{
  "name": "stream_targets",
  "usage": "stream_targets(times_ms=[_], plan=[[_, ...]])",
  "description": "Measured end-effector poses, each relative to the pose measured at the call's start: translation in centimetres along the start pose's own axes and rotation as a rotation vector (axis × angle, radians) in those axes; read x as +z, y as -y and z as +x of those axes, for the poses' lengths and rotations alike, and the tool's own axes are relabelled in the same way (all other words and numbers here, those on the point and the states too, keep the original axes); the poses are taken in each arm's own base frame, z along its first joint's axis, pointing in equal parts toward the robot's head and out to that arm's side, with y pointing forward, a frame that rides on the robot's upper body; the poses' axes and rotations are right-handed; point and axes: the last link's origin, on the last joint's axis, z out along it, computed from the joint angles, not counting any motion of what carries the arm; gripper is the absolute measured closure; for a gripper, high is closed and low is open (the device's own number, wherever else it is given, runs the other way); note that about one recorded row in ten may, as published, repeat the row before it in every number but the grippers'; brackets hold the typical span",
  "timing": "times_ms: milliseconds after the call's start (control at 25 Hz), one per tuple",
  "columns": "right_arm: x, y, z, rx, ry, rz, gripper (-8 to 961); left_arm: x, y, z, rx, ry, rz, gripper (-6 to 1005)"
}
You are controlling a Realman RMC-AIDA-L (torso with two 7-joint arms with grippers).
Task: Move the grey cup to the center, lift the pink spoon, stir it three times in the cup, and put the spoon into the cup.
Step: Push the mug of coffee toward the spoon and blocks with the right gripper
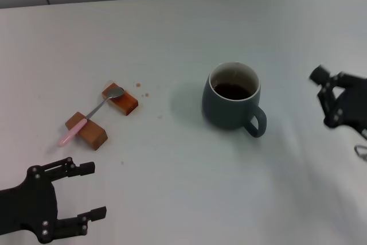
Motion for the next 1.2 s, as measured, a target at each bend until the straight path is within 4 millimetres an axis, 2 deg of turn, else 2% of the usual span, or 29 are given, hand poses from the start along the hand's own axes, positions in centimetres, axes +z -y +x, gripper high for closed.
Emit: stream_targets(times_ms=[160,400,520,880,1200], plan=[[1.8,1.1,1.4,0.0,-0.102,0.053,938,0.0,0.1,0.1,0.004,0.0,-0.001,233],[5.1,1.5,2.6,-0.022,-0.219,0.022,938,0.2,0.1,0.1,0.008,-0.004,-0.001,234],[6.1,1.4,2.9,-0.04,-0.258,-0.007,938,0.1,0.3,0.2,0.011,-0.009,0.009,235],[8.3,0.2,3.2,-0.047,-0.297,-0.075,939,0.0,0.6,0.6,0.019,-0.014,0.017,237],[9.3,-1.2,3.2,-0.028,-0.297,-0.131,938,0.0,0.5,0.7,0.016,-0.025,0.006,240]])
